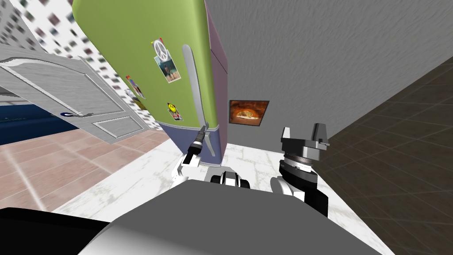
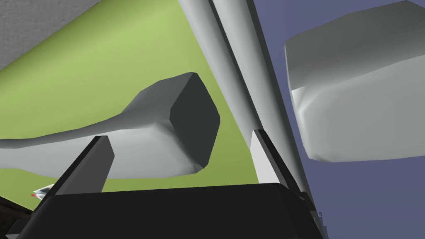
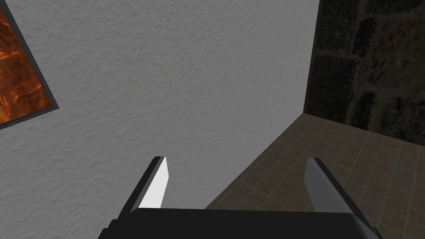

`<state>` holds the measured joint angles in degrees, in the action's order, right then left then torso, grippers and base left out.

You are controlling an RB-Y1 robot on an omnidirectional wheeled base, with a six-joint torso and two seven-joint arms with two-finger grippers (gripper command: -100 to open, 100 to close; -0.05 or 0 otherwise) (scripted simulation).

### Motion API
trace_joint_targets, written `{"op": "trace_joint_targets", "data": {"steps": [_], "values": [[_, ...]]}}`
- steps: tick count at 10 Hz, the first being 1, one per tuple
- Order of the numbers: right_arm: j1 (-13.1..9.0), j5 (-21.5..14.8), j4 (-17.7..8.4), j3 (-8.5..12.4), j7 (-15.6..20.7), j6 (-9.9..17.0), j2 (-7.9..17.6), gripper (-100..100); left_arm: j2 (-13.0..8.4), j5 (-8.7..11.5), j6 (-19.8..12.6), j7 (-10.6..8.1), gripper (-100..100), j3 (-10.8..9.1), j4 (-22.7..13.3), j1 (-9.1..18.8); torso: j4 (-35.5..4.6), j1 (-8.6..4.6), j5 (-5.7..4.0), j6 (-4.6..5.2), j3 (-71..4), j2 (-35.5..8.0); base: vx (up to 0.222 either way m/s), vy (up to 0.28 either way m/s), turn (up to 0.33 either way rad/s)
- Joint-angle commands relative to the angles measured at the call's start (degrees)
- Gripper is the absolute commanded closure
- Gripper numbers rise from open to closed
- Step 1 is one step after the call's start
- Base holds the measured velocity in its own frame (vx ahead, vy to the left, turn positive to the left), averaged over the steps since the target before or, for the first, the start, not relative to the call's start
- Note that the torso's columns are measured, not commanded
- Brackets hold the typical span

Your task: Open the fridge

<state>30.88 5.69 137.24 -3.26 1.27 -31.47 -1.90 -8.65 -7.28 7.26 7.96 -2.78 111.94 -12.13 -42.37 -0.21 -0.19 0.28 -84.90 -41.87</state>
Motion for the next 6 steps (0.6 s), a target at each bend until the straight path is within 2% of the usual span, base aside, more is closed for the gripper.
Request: {"op": "trace_joint_targets", "data": {"steps": [1,6], "values": [[0.0,0.0,0.0,0.0,0.0,0.0,0.0,0,-0.83,0.07,-4.36,0.02,-100,-0.42,2.18,0.75,-0.01,-0.03,-0.02,0.0,-0.03,0.04,-0.008,-0.042,0.024],[0.0,0.0,0.0,0.0,0.0,0.0,0.0,0,-3.41,0.07,-13.04,0.22,-100,-1.15,6.36,1.31,-0.1,-0.18,-0.14,0.14,-0.1,0.11,-0.003,-0.047,0.025]]}}
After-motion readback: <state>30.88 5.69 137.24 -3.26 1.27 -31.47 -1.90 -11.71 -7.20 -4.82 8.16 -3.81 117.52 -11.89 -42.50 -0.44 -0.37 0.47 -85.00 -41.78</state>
